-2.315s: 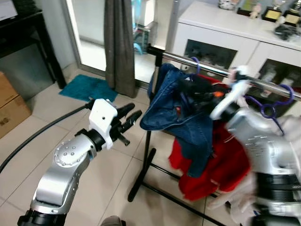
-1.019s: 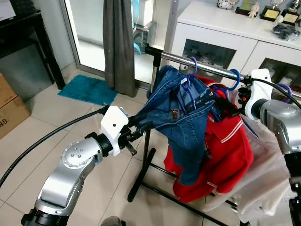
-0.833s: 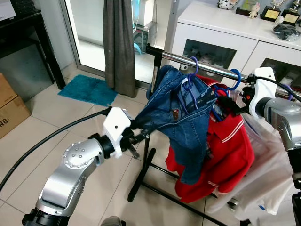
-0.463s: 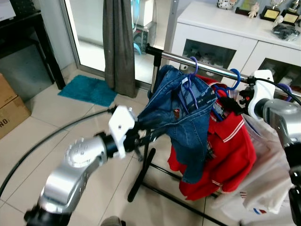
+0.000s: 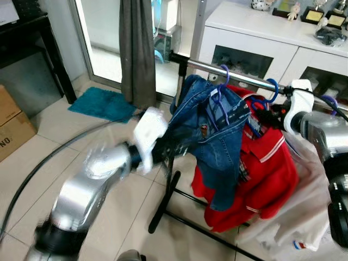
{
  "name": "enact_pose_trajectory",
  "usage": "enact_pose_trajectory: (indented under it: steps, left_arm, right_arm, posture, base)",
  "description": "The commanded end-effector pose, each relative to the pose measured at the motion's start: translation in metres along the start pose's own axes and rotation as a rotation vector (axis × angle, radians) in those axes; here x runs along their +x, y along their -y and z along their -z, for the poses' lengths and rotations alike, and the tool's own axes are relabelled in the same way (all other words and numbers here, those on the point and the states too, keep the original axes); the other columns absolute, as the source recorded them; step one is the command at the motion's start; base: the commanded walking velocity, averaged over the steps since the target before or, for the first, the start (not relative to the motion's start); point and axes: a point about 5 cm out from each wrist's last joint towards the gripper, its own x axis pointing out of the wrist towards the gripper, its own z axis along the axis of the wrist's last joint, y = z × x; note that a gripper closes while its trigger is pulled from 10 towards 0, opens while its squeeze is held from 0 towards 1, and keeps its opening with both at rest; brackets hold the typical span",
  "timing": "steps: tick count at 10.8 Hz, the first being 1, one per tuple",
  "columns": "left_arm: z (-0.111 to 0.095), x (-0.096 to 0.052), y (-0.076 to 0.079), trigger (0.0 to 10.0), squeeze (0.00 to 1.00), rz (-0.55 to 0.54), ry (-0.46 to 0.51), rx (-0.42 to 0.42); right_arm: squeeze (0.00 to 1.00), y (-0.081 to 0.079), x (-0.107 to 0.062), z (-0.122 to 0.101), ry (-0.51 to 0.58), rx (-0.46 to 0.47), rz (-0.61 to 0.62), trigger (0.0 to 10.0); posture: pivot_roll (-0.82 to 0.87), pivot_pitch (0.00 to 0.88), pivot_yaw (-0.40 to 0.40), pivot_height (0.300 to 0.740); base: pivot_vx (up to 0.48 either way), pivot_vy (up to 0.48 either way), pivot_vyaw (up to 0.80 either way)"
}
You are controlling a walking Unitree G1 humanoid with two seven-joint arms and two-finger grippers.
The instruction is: Hang hanger
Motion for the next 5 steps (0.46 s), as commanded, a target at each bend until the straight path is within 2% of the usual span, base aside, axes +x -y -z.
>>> enact_pose_trajectory:
  steps: [1, 2, 5]
  left_arm:
    - [-0.0011, 0.0037, 0.0023, 10.0, 0.0, 0.017, -0.018, -0.001]
    - [-0.0091, 0.0085, 0.0024, 10.0, 0.0, 0.045, -0.013, 0.015]
    - [-0.0095, 0.0118, 0.0069, 10.0, 0.0, 0.074, -0.029, 0.006]
  right_arm:
    - [0.0, 0.0052, -0.0005, 0.0034, -0.01, 0.012, 0.02, 0.0]
    - [0.0, 0.0052, 0.0015, 0.0041, -0.014, 0.043, 0.017, 0.0]
    - [0.0, 0.0059, 0.0034, 0.0096, -0.035, 0.095, 0.001, 0.0]
  posture:
    - [0.03, 0.0, -0.034, 0.74]
    - [0.03, 0.0, -0.029, 0.74]
    - [0.03, 0.0, -0.024, 0.74]
  base:
    - [0.0, 0.0, 0.0]
    - [0.0, 0.0, 0.0]
    - [0.0, 0.0, 0.0]
